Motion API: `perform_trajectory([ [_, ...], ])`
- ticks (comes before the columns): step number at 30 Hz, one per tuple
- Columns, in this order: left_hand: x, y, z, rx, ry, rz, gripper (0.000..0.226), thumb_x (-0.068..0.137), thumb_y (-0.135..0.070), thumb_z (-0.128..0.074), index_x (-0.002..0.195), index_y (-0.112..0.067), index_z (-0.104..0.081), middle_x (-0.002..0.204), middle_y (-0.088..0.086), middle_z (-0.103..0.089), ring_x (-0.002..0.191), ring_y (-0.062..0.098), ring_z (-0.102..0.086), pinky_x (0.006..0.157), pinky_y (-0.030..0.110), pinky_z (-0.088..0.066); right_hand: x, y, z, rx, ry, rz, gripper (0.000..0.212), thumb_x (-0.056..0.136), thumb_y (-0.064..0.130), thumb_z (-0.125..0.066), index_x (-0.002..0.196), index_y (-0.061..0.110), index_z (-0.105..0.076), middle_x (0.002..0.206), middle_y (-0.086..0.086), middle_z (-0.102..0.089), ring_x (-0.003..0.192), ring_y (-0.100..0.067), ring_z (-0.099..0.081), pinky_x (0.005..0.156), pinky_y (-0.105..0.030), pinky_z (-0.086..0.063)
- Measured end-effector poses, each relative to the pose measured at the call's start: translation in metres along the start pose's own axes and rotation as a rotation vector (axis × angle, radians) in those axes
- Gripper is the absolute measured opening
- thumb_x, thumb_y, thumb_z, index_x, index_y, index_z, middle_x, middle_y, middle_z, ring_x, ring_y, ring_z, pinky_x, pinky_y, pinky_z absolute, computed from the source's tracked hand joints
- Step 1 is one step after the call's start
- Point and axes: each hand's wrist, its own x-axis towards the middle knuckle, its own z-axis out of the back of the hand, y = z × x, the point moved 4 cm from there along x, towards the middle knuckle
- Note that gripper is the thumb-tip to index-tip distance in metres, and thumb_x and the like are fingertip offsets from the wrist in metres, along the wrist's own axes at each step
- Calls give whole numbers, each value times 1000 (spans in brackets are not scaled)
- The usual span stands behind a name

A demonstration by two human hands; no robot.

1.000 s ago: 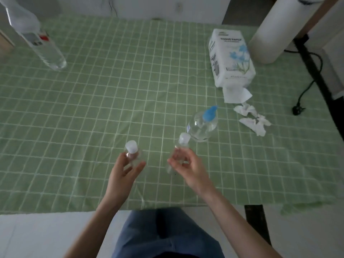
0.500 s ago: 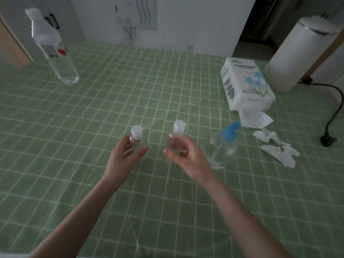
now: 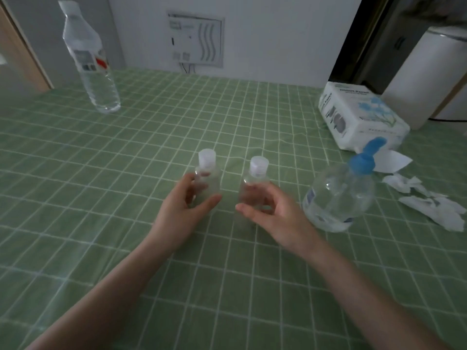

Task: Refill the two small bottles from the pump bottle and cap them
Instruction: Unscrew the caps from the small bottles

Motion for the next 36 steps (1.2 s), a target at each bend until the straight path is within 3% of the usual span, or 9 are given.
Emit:
perform_trajectory([
  [5, -17, -4, 6, 133, -93, 56, 96, 63, -31, -80, 142, -21, -27, 143, 8, -39, 127, 18, -41, 106, 38, -35, -13, 6, -4, -20, -15, 23, 34, 77, 46, -68, 106, 41, -51, 105, 18, -65, 95, 17, -60, 83, -3, -48],
  [9, -70, -15, 11, 169, -227, -28, 98, 64, -31, -78, 143, -31, -21, 139, -3, -29, 119, 9, -36, 93, 31, -36, -34, 17, -13, 75, -32, 34, 39, 70, 49, -68, 104, 36, -55, 99, 16, -68, 88, 19, -61, 70, -3, -48],
  [14, -112, -40, -19, 260, -63, -235, 81, 66, -37, -73, 137, -33, -32, 124, -20, -38, 112, -3, -40, 91, 17, -33, -65, 21, -33, 178, -63, 21, 68, 60, 61, -67, 115, 21, -65, 102, 9, -71, 100, -6, -67, 90, -23, -53],
  [17, -114, -48, -31, 254, -28, -335, 51, 76, -22, -71, 120, -29, -46, 114, -19, -52, 102, -7, -51, 83, 7, -43, -75, 28, -43, 258, -101, 34, 54, 62, 55, -69, 106, 24, -68, 87, 14, -71, 85, -4, -68, 82, -21, -53],
  [20, -112, -48, -30, 235, -48, -370, 37, 82, -17, -64, 114, -22, -46, 111, -6, -60, 99, 2, -58, 80, 15, -49, -82, 35, -46, 195, -92, 64, 39, 66, 56, -65, 98, 34, -63, 77, 28, -69, 77, 11, -65, 74, -8, -49],
  [22, -113, -47, -28, 264, -46, -416, 34, 83, -23, -61, 111, -18, -45, 110, -3, -62, 97, 8, -61, 79, 26, -53, -84, 40, -41, 101, -66, 52, 46, 65, 65, -61, 100, 35, -63, 85, 27, -71, 85, 11, -66, 75, -6, -50],
  [25, -113, -43, -20, 399, -78, -427, 31, 81, -30, -60, 104, -17, -45, 96, -6, -59, 81, 14, -60, 70, 38, -53, -82, 50, -20, -28, -159, 75, 65, 66, 72, -53, 108, 23, -60, 92, 2, -70, 82, -12, -67, 76, -18, -54],
  [29, -111, -39, -12, 563, -69, -430, 36, 76, -41, -54, 103, -20, -45, 83, -11, -53, 67, 14, -57, 56, 32, -49, -78, 62, -3, -121, -228, 136, 37, 81, 58, -54, 87, 22, -62, 56, 8, -50, 50, -8, -45, 49, -14, -39],
  [36, -105, -38, -11, 653, -45, -487, 64, 73, -70, -34, 110, -20, -49, 73, -11, -52, 53, 8, -52, 49, 26, -46, -74, 48, -7, -100, -165, 140, 30, 87, 47, -56, 77, 18, -57, 50, 11, -43, 46, -5, -36, 51, -21, -34],
])
